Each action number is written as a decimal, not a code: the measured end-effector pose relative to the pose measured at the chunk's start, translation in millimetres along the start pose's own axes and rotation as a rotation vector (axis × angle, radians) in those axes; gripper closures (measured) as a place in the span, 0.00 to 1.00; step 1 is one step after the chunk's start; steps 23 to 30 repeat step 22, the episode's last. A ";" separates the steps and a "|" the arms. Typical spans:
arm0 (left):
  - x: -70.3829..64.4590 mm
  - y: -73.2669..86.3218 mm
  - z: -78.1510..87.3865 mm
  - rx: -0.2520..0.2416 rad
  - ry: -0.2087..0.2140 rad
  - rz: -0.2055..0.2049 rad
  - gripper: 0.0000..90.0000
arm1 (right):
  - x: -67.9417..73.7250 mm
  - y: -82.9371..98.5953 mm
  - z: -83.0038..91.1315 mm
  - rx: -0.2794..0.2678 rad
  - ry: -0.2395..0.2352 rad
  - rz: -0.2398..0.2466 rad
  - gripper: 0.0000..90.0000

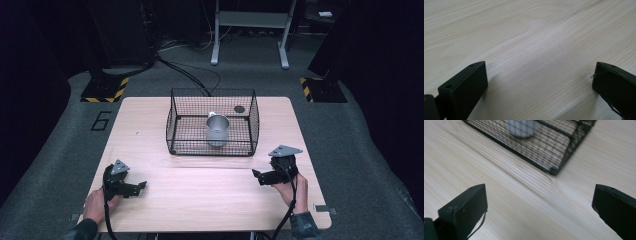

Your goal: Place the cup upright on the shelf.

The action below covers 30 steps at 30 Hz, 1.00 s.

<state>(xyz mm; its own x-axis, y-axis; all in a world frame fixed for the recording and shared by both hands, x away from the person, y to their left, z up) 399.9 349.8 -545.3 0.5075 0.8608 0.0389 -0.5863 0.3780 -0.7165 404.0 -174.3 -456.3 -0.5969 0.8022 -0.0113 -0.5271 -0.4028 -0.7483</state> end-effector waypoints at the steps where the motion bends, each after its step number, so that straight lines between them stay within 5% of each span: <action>1: 0.0 0.0 0.0 0.000 0.000 0.000 0.00 | -5.2 12.2 -0.1 0.009 0.013 -0.022 0.00; 13: -0.3 0.0 -0.2 -0.003 -0.001 0.005 0.00 | -38.1 81.8 -6.5 0.049 0.085 -0.160 0.00; 18: -0.3 0.0 -0.2 -0.003 -0.001 0.005 0.00 | -42.5 92.9 -7.2 0.046 0.132 -0.162 0.00; 30: -0.4 -0.1 -0.3 -0.004 -0.001 0.006 0.00 | -43.9 96.7 -9.6 0.055 0.138 -0.171 0.00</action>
Point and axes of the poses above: each handheld gripper's, and its own axes: z roughly backward along the jaws, y roughly out of its underside, x roughly to its left, the point moved 2 cm from there along -z, roughly forward along the jaws, and after that the axes turned 2 degrees about -y, right-handed, at the moved point
